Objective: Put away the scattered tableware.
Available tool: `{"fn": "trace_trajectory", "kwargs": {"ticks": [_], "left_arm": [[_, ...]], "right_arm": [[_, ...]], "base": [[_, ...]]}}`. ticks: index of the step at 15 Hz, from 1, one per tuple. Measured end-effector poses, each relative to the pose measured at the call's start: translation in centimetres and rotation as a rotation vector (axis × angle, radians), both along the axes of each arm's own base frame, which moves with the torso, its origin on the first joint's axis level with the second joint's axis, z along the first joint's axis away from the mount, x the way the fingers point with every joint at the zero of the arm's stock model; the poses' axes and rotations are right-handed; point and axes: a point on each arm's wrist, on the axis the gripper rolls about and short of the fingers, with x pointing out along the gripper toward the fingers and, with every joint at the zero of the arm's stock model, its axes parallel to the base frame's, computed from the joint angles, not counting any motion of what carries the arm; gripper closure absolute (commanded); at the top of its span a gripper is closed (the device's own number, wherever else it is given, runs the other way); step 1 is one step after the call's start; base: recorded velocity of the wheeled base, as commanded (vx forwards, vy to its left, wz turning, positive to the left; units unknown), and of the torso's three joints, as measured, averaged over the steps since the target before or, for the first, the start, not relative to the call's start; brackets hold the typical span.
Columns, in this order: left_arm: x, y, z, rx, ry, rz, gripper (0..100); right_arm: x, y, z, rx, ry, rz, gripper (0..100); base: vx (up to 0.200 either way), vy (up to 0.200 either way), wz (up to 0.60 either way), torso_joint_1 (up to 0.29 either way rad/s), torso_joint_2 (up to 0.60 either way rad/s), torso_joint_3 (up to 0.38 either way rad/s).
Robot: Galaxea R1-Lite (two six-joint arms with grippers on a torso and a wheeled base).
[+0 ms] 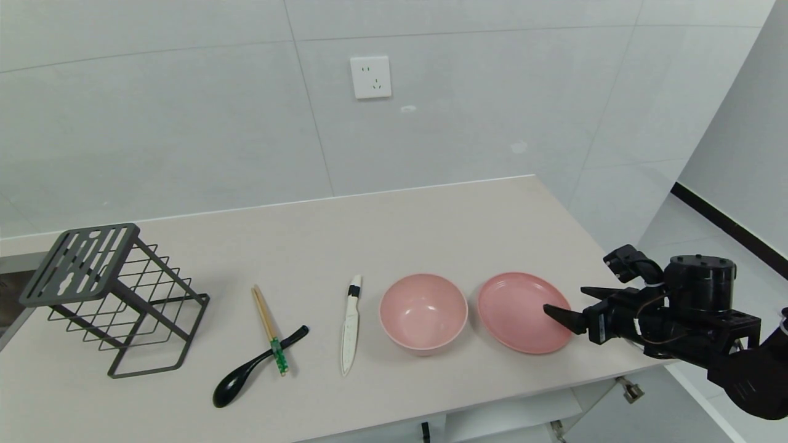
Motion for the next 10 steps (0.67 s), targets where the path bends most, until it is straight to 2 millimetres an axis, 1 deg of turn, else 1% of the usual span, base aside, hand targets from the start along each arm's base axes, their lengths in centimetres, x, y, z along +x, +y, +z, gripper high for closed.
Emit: {"fn": "trace_trajectory", "kwargs": {"ticks": [5,10], "left_arm": [[0.0,0.0,0.0,0.000,0.000,0.000,0],[0.0,0.0,0.0,0.000,0.000,-0.001,0]], "right_arm": [[1.3,-0.2,-1.5,-0.007,0.029,-0.011,0],[1.6,-0.2,-2.8,-0.014,0.066,-0.011,0]], "base": [[0.000,0.000,0.00,0.000,0.00,0.000],[0.000,0.000,0.00,0.000,0.00,0.000]]}}
